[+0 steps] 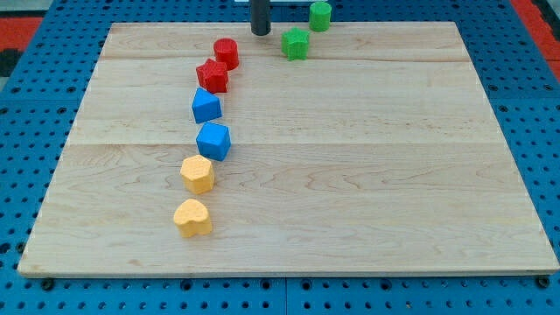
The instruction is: Slide the green star towards top right
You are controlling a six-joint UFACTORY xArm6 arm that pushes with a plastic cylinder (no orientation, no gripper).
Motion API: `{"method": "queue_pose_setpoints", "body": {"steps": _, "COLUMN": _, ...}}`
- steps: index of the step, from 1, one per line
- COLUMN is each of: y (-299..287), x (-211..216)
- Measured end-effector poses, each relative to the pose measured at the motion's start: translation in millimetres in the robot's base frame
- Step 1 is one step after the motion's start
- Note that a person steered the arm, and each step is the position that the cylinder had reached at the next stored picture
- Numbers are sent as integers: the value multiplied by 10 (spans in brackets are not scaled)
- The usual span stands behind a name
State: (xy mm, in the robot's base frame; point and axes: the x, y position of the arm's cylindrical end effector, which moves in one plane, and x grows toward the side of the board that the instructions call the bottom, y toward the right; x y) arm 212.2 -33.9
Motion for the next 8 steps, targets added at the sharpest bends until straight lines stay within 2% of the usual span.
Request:
{"method": "queue_pose_setpoints", "body": {"steps": 1, "y": 1, "x": 3}}
{"method": "queue_pose_setpoints", "body": {"steps": 2, "y": 503, "x": 242}}
{"method": "queue_pose_setpoints", "body": {"steps": 3, "y": 1297, "x": 372}}
{"method": "queue_pose_setpoints", "body": {"steps": 4, "y": 1565, "x": 101}}
{"method": "queue_pose_setpoints", "body": {"steps": 5, "y": 1628, "x": 53}}
{"method": "queue_pose_setpoints", "body": {"steps": 6, "y": 1180, "x": 132}}
{"method": "queue_pose_setpoints", "body": {"steps": 7, "y": 838, "x": 510}}
{"method": "queue_pose_setpoints", "body": {"steps": 8, "y": 1273, "x": 856}}
